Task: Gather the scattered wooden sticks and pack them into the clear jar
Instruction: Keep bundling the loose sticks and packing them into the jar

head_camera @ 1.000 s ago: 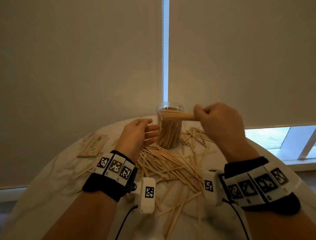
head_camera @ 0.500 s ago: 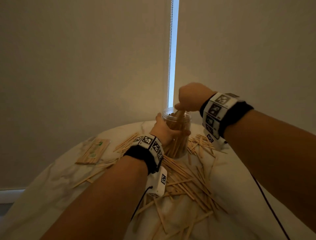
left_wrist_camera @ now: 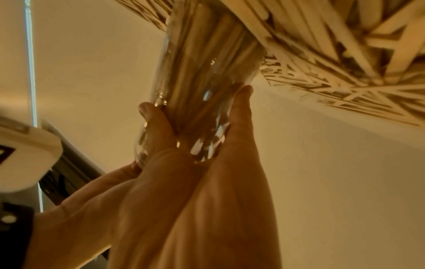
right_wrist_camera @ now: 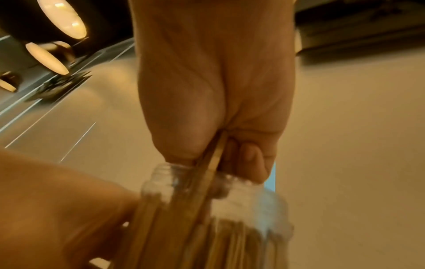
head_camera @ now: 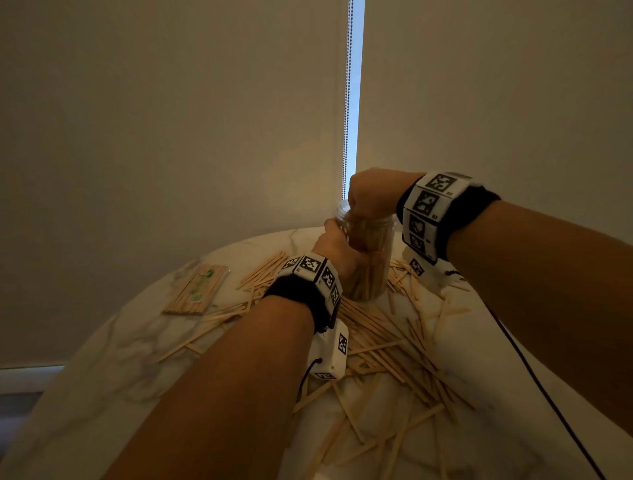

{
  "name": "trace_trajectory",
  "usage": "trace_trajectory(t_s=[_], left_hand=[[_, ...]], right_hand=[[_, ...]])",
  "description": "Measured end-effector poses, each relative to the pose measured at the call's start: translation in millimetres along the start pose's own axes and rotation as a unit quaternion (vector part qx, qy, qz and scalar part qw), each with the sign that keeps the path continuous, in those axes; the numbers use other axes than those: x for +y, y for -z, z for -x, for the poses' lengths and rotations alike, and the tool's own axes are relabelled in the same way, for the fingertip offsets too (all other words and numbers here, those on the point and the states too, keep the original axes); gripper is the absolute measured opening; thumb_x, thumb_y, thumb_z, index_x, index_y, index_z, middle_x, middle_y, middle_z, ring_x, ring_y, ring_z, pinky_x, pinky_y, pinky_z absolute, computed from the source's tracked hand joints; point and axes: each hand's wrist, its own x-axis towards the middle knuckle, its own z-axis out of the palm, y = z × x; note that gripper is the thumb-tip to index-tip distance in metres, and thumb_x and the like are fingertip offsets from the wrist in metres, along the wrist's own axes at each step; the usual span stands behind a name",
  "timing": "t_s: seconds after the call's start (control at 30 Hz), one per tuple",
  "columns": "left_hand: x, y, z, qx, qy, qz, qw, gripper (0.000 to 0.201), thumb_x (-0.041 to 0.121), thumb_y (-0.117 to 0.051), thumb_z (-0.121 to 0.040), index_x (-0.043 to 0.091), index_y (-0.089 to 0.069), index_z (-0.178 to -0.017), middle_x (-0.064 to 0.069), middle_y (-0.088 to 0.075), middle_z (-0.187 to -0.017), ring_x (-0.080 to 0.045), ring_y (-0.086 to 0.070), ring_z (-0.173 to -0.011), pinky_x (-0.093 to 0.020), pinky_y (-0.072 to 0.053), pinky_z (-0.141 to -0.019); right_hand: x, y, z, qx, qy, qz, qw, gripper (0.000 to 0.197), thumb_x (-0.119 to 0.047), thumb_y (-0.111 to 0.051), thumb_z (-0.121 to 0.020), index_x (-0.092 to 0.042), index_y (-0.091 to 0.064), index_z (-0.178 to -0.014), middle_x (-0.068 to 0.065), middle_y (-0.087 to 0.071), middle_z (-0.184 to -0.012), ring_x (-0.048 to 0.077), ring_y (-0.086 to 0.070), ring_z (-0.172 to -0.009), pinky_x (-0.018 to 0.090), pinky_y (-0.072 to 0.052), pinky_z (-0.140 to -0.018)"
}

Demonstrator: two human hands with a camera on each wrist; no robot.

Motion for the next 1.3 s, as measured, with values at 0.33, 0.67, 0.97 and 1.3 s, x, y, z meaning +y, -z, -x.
trace_trajectory(t_s=[0.33,0.67,0.97,1.3], left_hand=[[2,-1,4,0.0,0.021,0.01,1.0,0.092,0.03,-0.086,-0.074,0.012,-0.03,-0.145,-0.005,-0.055,-0.134,-0.026,-0.056,-0.12,-0.029,-0.047,-0.088],[-3,32,60,-0.062,0.056,-0.189,0.978,0.071,0.057,-0.073,-0.079,0.008,-0.058,-0.129,-0.006,-0.059,-0.112,-0.017,-0.052,-0.097,-0.03,-0.041,-0.082],[-77,118,120,-0.069,0.148,-0.372,0.914,0.066,0.049,-0.059,-0.095,0.011,-0.044,-0.147,-0.01,-0.046,-0.15,-0.028,-0.047,-0.134,-0.033,-0.039,-0.108],[-51,73,158,-0.143,0.075,-0.405,0.9,0.063,0.064,-0.049,-0.093,0.017,-0.059,-0.133,-0.008,-0.061,-0.132,-0.025,-0.058,-0.12,-0.035,-0.048,-0.1]], right_hand=[[0,-14,30,-0.051,-0.044,-0.201,0.977,0.054,-0.043,-0.022,-0.107,-0.01,-0.059,-0.129,0.013,-0.058,-0.134,0.03,-0.051,-0.126,0.042,-0.037,-0.109],[-12,-18,138,0.183,-0.099,-0.278,0.938,0.04,-0.034,-0.048,-0.1,-0.021,-0.051,-0.062,-0.003,-0.051,-0.061,0.013,-0.048,-0.057,0.025,-0.033,-0.053],[-31,-78,190,-0.224,-0.13,-0.145,0.955,0.077,-0.085,-0.041,-0.079,-0.011,-0.062,-0.081,0.003,-0.061,-0.081,0.018,-0.059,-0.079,0.029,-0.048,-0.074],[-75,-62,200,-0.182,-0.08,-0.21,0.957,0.047,-0.049,-0.058,-0.093,-0.006,-0.062,-0.114,0.006,-0.06,-0.097,0.02,-0.057,-0.09,0.027,-0.044,-0.072]])
